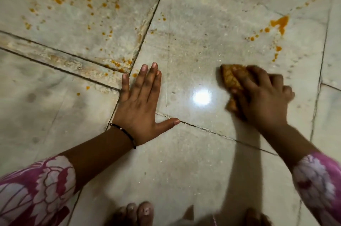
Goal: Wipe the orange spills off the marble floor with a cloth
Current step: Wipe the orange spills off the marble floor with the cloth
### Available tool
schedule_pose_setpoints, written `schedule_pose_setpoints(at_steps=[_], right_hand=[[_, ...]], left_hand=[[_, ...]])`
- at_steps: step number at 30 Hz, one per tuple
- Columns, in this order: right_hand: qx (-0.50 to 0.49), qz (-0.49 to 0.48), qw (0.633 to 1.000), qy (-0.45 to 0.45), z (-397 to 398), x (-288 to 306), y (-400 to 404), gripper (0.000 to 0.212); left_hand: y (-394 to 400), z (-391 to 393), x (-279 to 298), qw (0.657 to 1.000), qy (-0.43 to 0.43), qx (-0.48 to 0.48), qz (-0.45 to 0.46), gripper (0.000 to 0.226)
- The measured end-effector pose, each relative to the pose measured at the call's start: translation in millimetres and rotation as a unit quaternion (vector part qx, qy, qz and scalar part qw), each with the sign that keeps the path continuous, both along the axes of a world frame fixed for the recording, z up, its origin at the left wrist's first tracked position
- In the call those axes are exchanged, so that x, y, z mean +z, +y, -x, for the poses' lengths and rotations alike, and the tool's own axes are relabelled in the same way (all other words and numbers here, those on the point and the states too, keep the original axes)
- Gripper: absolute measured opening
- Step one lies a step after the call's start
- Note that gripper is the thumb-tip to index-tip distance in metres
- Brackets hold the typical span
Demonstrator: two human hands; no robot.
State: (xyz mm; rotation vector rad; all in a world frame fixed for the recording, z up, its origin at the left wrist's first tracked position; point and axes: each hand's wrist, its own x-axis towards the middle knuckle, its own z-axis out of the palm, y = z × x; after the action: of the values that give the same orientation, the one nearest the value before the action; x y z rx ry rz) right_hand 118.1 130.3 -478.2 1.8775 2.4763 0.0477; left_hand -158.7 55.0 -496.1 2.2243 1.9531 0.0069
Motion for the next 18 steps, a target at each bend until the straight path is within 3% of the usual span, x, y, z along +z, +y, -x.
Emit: schedule_pose_setpoints(at_steps=[4,7,10,15,18], right_hand=[[0.010,-0.020,1.000,0.003,58,-6,37,0.052],[0.093,-0.018,0.995,0.005,83,-8,1,0.052],[0.105,0.005,0.994,0.027,55,-6,-52,0.051],[-0.035,-0.011,0.999,0.018,-15,-4,-51,0.052],[-0.143,-0.040,0.988,0.043,4,-6,-4,0.052]], left_hand=[[0,-1,-2,1.000,0.012,-0.006,0.006,0.109],[1,-2,-1,1.000,0.007,-0.009,0.003,0.107],[0,-2,-3,1.000,0.000,-0.008,-0.008,0.107],[-2,-2,-5,1.000,-0.002,-0.010,-0.011,0.104],[-2,-4,-6,0.999,0.004,-0.036,-0.010,0.098]])
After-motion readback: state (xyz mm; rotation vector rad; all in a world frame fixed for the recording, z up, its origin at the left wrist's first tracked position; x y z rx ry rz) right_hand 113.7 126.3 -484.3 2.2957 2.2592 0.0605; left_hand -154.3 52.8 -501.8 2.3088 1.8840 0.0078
